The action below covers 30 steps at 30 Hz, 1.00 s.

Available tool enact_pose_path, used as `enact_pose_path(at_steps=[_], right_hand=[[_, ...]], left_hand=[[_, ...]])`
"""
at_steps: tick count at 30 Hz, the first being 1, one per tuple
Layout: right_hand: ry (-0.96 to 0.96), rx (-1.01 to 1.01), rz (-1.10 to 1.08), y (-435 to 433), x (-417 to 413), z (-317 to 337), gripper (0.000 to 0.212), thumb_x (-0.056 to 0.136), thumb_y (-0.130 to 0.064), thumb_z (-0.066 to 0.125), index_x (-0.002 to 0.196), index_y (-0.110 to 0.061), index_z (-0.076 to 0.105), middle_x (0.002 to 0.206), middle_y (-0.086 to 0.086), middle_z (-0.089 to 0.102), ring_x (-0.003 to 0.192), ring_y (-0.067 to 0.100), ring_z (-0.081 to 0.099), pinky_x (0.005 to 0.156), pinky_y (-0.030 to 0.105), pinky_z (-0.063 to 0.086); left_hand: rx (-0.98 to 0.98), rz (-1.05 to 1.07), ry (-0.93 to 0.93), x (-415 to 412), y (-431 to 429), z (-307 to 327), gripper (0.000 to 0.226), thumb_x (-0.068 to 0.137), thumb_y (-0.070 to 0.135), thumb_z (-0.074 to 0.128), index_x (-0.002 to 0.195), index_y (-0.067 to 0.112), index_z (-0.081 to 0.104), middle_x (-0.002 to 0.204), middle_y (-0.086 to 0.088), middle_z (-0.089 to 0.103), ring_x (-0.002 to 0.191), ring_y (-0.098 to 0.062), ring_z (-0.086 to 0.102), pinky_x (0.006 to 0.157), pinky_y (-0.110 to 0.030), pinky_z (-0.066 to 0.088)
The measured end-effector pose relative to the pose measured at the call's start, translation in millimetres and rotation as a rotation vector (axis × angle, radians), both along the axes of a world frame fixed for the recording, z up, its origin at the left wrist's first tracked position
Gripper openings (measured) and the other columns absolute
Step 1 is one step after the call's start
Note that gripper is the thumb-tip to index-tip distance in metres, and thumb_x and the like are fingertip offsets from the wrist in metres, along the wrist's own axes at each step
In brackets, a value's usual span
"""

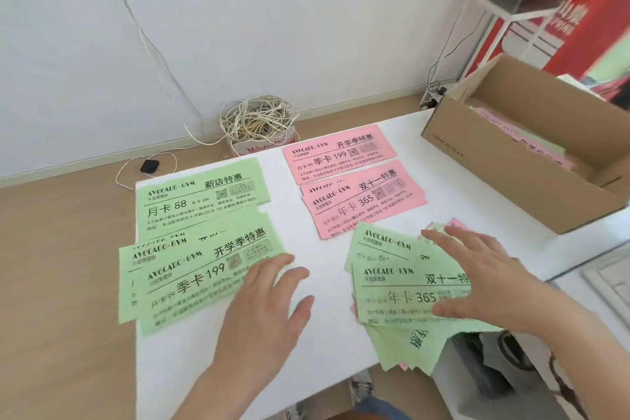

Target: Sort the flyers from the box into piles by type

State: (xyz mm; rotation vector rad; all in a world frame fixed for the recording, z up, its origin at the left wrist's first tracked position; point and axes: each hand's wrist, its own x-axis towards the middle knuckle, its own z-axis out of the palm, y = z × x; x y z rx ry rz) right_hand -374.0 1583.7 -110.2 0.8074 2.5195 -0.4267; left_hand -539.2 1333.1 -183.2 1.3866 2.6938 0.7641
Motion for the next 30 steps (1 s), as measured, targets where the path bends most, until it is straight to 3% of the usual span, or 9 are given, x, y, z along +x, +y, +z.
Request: enact_pose_path(at_steps=[3,6,8,13,19,22,25,28,30], right_hand=[[-0.017,-0.014,0.004,29,21,-14,0.112,0.066,-0.064,0.071,0.144,-0.051,-0.008,0.157,-0.014,-0.004,0.143,0.014,-0.001,0.111,0.051,0.027],[-0.015,-0.044,0.025,42,29,-32,0.113,0.065,-0.061,0.073,0.145,-0.049,-0.005,0.157,-0.011,-0.001,0.143,0.016,0.001,0.112,0.051,0.026],[0.011,-0.039,0.063,48,31,-43,0.111,0.065,-0.059,0.073,0.147,-0.046,-0.001,0.156,-0.007,0.004,0.141,0.017,0.007,0.110,0.048,0.030],[0.102,-0.015,0.123,67,30,-56,0.101,0.066,-0.053,0.076,0.145,-0.038,0.015,0.139,-0.006,0.022,0.125,0.014,0.027,0.099,0.036,0.039],[0.084,-0.115,0.104,86,21,-57,0.075,0.073,-0.041,0.076,0.135,-0.036,0.034,0.123,-0.009,0.044,0.112,0.014,0.039,0.094,0.034,0.038],[0.128,-0.212,0.061,92,17,-55,0.037,0.082,-0.024,0.066,0.116,-0.031,0.052,0.112,-0.010,0.056,0.103,0.015,0.051,0.088,0.034,0.042],[0.150,-0.203,0.120,97,14,-55,0.009,0.091,-0.021,0.056,0.097,-0.025,0.060,0.100,-0.003,0.058,0.097,0.019,0.054,0.084,0.036,0.043],[0.181,-0.303,0.095,103,11,-49,0.012,0.095,-0.023,0.053,0.093,-0.023,0.064,0.094,-0.007,0.061,0.090,0.016,0.056,0.079,0.031,0.045],[0.169,-0.400,0.077,106,8,-43,0.018,0.096,-0.024,0.053,0.082,-0.032,0.061,0.085,-0.013,0.061,0.080,0.010,0.057,0.071,0.027,0.045]], left_hand=[[-0.162,-0.133,-0.090,28,55,1,0.041,0.087,0.049,0.048,0.119,0.025,0.060,0.132,0.006,0.051,0.122,-0.017,0.044,0.095,-0.032,0.045],[-0.390,-0.162,-0.155,42,93,-4,0.065,0.090,0.057,0.046,0.145,0.026,0.029,0.154,0.008,0.018,0.139,-0.014,0.015,0.112,-0.029,0.021],[-0.473,-0.143,-0.098,47,109,-4,0.077,0.084,0.061,0.052,0.146,0.028,0.021,0.152,0.008,0.018,0.137,-0.014,0.016,0.108,-0.032,0.023],[-0.544,-0.027,-0.152,52,128,-1,0.077,0.076,0.055,0.066,0.139,0.033,0.027,0.122,0.007,0.040,0.116,-0.015,0.038,0.092,-0.033,0.032],[-0.482,-0.025,-0.054,58,131,13,0.024,0.094,0.034,0.049,0.118,0.028,0.049,0.110,0.009,0.054,0.103,-0.016,0.053,0.082,-0.031,0.043],[-0.408,-0.049,-0.037,45,132,6,0.023,0.085,0.030,0.064,0.106,0.022,0.061,0.113,0.004,0.054,0.110,-0.021,0.049,0.085,-0.036,0.047],[-0.360,-0.147,0.020,37,138,-1,0.032,0.069,0.025,0.079,0.098,0.019,0.066,0.135,-0.007,0.049,0.126,-0.029,0.039,0.095,-0.045,0.046],[-0.340,-0.186,-0.076,31,145,6,0.025,0.073,0.037,0.076,0.091,0.026,0.063,0.148,0.002,0.036,0.139,-0.020,0.023,0.111,-0.042,0.025],[-0.320,-0.155,-0.170,28,144,10,0.025,0.073,0.039,0.076,0.078,0.030,0.054,0.132,0.010,0.050,0.128,-0.016,0.039,0.106,-0.035,0.029]])
